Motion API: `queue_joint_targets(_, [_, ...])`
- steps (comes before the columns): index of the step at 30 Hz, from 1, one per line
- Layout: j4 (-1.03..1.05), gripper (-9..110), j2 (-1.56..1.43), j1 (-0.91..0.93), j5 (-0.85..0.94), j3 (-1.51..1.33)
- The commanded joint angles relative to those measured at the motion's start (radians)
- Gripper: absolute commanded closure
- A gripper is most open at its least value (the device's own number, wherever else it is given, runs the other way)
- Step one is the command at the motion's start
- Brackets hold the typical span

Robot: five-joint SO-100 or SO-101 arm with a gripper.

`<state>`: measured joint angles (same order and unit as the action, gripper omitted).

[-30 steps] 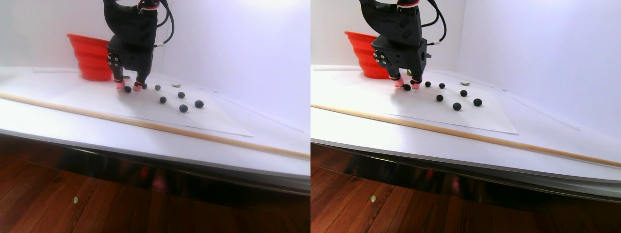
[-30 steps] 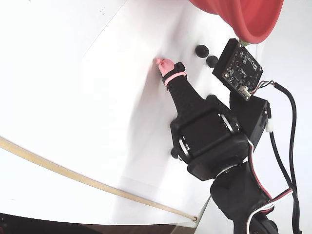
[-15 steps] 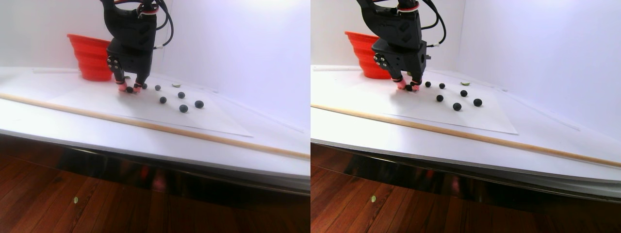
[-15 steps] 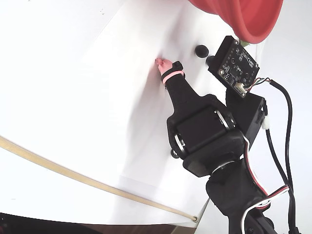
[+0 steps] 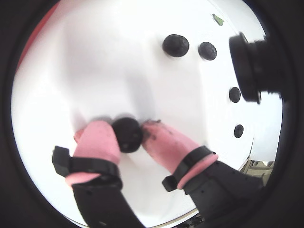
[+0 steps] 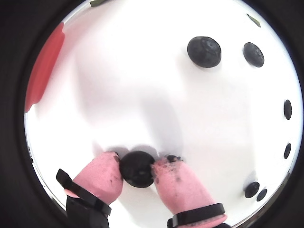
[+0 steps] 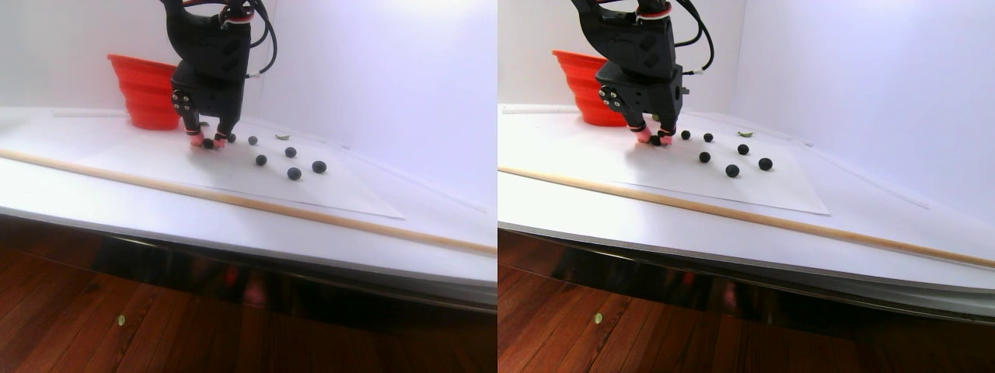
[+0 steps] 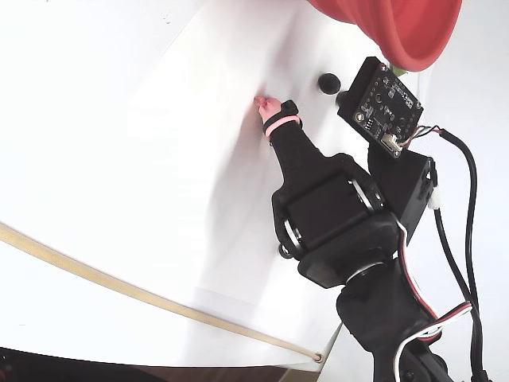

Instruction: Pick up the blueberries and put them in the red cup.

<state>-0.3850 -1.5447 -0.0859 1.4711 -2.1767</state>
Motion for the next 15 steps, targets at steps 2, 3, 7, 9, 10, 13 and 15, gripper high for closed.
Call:
queue_joint_targets(2, [0.009, 90, -0.081, 0.026, 0.008, 0.009])
queue_joint_targets(3, [0.015, 90, -0.086, 0.028, 0.008, 0.009])
queue_joint_targets(7, [0.04, 90, -0.115, 0.031, 0.009, -0.002])
queue_joint_targets(9, [0.051, 90, -0.135, 0.031, 0.009, -0.011])
queue_joint_targets(10, [0.055, 90, -0.141, 0.031, 0.009, -0.014])
queue_joint_targets(13, [0.069, 91, -0.164, 0.032, 0.012, -0.025])
queue_joint_targets(15, [0.083, 91, -0.175, 0.034, 0.014, -0.029])
